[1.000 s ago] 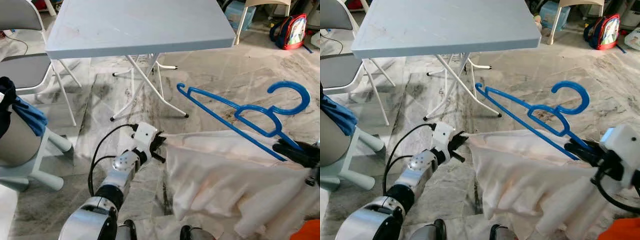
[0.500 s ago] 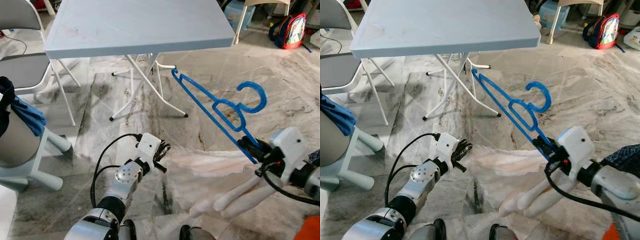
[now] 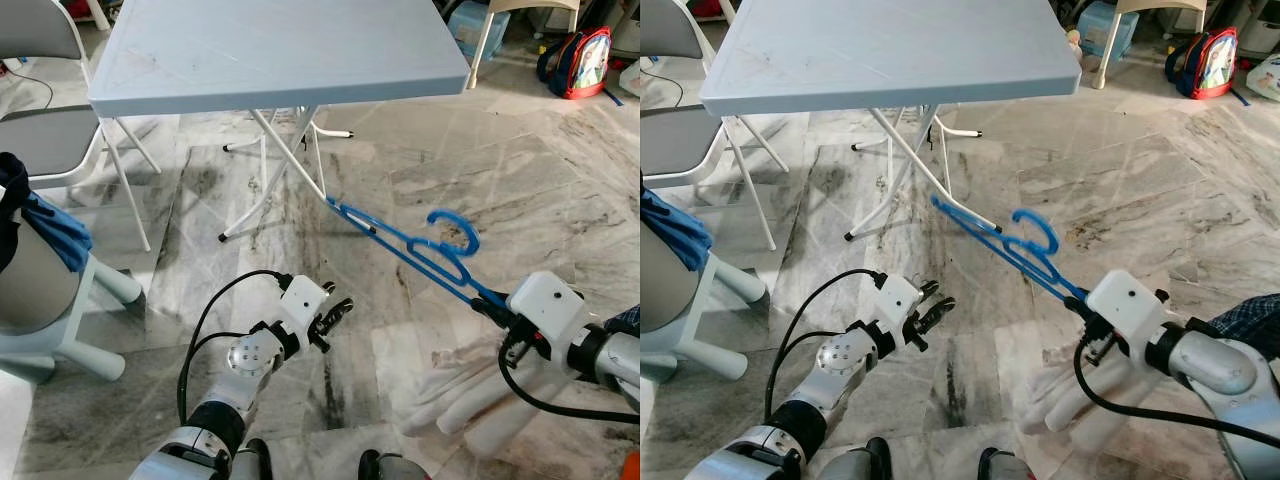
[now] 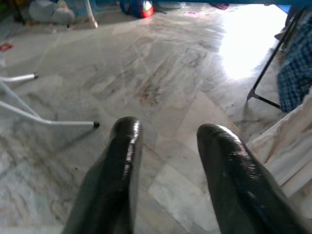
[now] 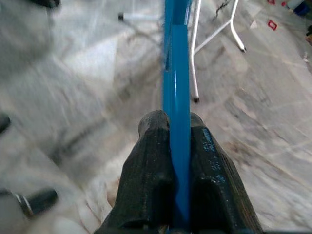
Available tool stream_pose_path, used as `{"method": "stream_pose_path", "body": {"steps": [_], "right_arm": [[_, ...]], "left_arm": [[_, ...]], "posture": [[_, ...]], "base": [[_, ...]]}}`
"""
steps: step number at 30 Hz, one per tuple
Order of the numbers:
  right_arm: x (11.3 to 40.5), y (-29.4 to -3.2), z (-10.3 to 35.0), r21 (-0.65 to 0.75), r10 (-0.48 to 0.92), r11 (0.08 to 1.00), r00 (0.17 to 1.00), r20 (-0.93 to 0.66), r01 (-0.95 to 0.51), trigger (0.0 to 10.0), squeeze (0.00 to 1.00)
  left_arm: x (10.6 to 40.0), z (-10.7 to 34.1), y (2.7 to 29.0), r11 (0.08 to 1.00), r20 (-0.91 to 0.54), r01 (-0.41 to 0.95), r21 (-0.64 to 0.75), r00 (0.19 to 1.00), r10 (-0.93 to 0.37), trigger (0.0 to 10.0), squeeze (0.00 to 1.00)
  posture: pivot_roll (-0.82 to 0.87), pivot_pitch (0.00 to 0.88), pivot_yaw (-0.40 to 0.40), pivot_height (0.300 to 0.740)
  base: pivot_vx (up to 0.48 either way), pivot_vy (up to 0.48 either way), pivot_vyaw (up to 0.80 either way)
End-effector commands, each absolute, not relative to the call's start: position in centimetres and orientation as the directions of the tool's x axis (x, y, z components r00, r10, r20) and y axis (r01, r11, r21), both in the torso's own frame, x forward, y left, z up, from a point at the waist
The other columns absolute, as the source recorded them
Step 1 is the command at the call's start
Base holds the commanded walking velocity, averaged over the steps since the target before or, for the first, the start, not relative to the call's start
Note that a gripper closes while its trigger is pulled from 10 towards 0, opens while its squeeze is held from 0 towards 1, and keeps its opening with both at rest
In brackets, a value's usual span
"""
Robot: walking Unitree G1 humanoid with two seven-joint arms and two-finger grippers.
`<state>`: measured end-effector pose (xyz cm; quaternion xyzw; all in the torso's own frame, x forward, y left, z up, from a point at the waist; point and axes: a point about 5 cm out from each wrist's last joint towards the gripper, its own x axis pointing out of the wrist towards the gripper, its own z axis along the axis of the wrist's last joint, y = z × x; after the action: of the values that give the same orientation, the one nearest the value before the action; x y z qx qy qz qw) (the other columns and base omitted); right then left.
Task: Hang hanger
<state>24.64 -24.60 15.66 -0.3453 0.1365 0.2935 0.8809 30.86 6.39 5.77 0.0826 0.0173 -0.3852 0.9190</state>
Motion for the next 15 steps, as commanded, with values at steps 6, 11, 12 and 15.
{"method": "stream_pose_path", "body": {"steps": [6, 11, 12, 15], "right_arm": [[25.0, -26.1, 15.6, -0.618, 0.375, 0.454, 0.767, -0.521, -0.642, 10.0, 0.00], [25.6, -26.6, 15.7, -0.656, 0.361, 0.366, 0.750, -0.554, -0.661, 10.0, 0.00], [25.6, -26.6, 15.7, -0.656, 0.361, 0.366, 0.750, -0.554, -0.661, 10.0, 0.00], [26.0, -26.5, 15.6, -0.670, 0.363, 0.320, 0.739, -0.567, -0.670, 10.0, 0.00]], "left_arm": [[29.9, 6.5, 5.3, 0.572, -0.052, 0.785, 0.237, 0.599, -0.799, 10.0, 1.00], [29.4, 7.1, 5.2, 0.485, -0.042, 0.805, 0.343, 0.529, -0.848, 10.0, 1.00], [29.4, 7.1, 5.2, 0.485, -0.042, 0.805, 0.343, 0.529, -0.848, 10.0, 1.00], [29.4, 7.3, 5.5, 0.465, -0.048, 0.808, 0.363, 0.514, -0.856, 10.0, 1.00]], "posture": [[-0.10, 0.240, -0.012, 0.740], [-0.10, 0.247, -0.003, 0.740], [-0.10, 0.247, -0.003, 0.740], [-0.10, 0.251, 0.002, 0.740]], "base": [[0.000, 0.000, 0.00], [0.000, 0.000, 0.00], [0.000, 0.000, 0.00], [0.000, 0.000, 0.00]]}}
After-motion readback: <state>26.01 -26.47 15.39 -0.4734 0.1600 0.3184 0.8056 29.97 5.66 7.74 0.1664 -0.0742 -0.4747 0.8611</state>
